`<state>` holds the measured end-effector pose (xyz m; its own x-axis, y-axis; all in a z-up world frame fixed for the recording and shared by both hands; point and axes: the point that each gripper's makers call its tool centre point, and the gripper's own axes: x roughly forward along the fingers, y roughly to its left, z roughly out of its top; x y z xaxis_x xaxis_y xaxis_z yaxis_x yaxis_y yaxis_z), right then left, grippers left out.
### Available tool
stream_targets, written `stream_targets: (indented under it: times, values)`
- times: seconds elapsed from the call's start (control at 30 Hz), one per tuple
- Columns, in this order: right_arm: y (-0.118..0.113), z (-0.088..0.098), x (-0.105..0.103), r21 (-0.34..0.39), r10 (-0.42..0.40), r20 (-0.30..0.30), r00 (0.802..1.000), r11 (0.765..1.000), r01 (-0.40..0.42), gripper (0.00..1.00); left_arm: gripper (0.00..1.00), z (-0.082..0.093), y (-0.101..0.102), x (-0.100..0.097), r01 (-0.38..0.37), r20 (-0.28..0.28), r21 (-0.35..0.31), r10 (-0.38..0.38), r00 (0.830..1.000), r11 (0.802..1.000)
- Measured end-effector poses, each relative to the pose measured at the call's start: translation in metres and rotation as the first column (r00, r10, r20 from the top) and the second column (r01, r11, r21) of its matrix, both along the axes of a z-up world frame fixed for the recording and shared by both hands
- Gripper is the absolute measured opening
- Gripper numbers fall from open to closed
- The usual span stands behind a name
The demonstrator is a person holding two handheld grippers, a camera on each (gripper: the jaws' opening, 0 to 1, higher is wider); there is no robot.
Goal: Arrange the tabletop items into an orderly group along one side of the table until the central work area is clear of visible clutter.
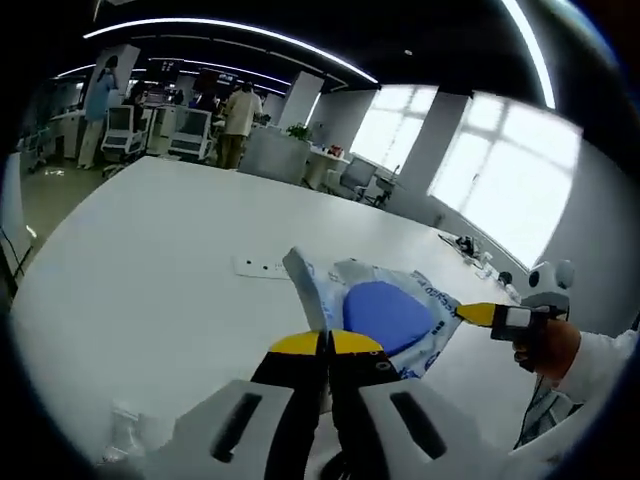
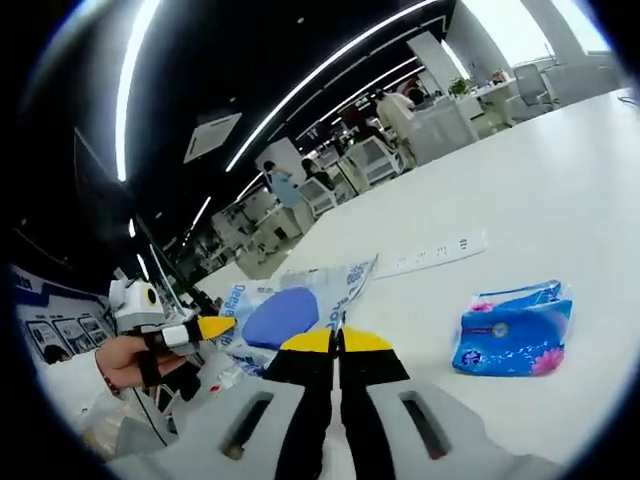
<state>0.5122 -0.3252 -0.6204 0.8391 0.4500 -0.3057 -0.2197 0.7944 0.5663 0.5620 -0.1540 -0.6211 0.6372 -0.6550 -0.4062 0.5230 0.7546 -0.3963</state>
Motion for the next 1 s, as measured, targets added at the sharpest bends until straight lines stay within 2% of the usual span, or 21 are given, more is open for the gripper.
stream_targets:
  times: [0.2,0.27,0.57,0.7,0.77,1.0]
  values:
    - [-0.006,-0.025,0.012,-0.015,-0.039,-0.036,0.999,0.999,0.038,0.0,0.0,-0.024,-0.008,0.019,0.007,-0.034,-0.01,-0.007,0.999,1.0]
    - [-0.009,-0.035,0.016,-0.04,-0.053,-0.053,0.997,0.998,0.051,0.0,0.0,-0.033,-0.012,0.023,0.01,-0.044,-0.011,-0.011,0.999,1.0]
    - [-0.021,-0.07,0.027,-0.088,-0.102,-0.122,0.987,0.992,0.091,0.0,0.0,-0.066,-0.025,0.037,0.03,-0.09,-0.022,-0.031,0.995,0.999]
    - [-0.022,-0.079,0.03,-0.111,-0.107,-0.139,0.985,0.99,0.092,0.0,0.0,-0.079,-0.026,0.041,0.03,-0.117,-0.025,-0.033,0.993,0.999]
    - [-0.022,-0.087,0.03,-0.154,-0.103,-0.154,0.983,0.985,0.079,0.0,0.0,-0.085,-0.026,0.042,0.027,-0.134,-0.031,-0.031,0.991,0.999]
    - [-0.022,-0.099,0.032,-0.175,-0.114,-0.175,0.978,0.981,0.083,0.0,0.0,-0.099,-0.027,0.047,0.021,-0.162,-0.037,-0.027,0.986,0.999]
